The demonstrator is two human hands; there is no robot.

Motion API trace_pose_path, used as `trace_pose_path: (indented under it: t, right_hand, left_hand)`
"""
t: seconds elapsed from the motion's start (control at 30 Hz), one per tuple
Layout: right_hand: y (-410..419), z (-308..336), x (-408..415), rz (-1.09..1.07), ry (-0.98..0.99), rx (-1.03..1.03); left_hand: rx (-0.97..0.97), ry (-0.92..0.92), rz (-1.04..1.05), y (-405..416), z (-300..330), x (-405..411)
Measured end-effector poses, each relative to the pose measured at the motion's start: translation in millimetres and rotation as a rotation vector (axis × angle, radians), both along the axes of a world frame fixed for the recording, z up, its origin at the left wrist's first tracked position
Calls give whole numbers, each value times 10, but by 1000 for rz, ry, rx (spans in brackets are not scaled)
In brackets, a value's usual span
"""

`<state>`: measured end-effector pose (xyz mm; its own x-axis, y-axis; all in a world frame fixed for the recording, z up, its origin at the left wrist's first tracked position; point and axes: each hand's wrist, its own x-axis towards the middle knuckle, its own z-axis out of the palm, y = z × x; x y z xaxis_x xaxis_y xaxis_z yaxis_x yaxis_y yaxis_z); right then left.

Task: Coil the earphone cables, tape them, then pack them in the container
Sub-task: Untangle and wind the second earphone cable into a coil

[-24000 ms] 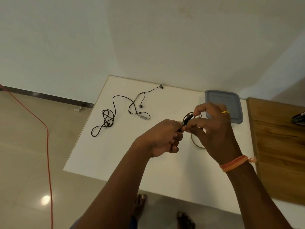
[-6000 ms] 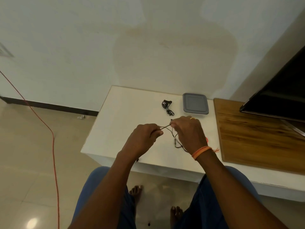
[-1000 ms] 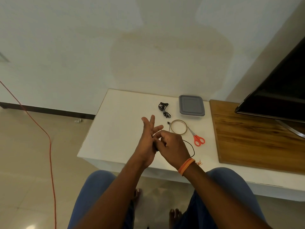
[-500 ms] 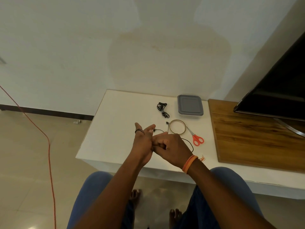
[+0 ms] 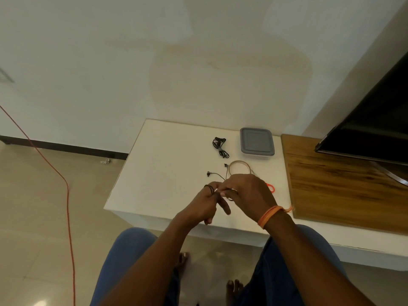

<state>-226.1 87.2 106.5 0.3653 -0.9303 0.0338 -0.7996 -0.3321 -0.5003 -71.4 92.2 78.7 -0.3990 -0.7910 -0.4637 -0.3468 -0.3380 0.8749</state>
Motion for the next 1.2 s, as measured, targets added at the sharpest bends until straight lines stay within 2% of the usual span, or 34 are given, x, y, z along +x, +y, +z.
trace_pose_path:
  t: [0.1, 0.17, 0.33, 0.43, 0.53, 0.6, 0.7, 0.77, 0.87, 1.0, 1.1, 1.2]
  right_hand:
    - [-6, 3, -52, -65, -119, -97]
    - [1, 25, -39, -73, -118, -150]
    - [-20, -42, -14, -80, -97, -206]
    - [-46, -59, -38, -85, -170, -127]
    - [-39, -10, -20, -168, -328, 48]
    - [-29, -6, 6, -211, -400, 143]
    - [2, 7, 138, -200, -368, 202]
    - [55, 7, 254, -214, -308, 196]
    - [104, -115, 369, -269, -276, 335]
    - [158, -171, 439, -190, -240, 445]
    - [186, -156, 463, -106, -216, 467]
    - [195, -158, 414, -65, -149, 411]
  left_hand:
    - [114, 134, 57, -21, -61, -32]
    - [241, 249, 64, -41, -49, -45]
    - [339, 300, -137, -12, 38, -14]
    - [362, 330, -196, -7, 92, 24]
    - [409, 479, -194, -18, 132, 63]
    - [427, 655, -163, -20, 155, 77]
    - [406, 918, -56, -43, 225, 71]
    - [397, 1052, 82, -58, 274, 36]
    - [350, 1163, 325, -107, 265, -2]
    - [277, 1119, 603, -191, 161, 50]
    - [173, 897, 720, -258, 93, 143]
    - [41, 600, 727, -265, 38, 176]
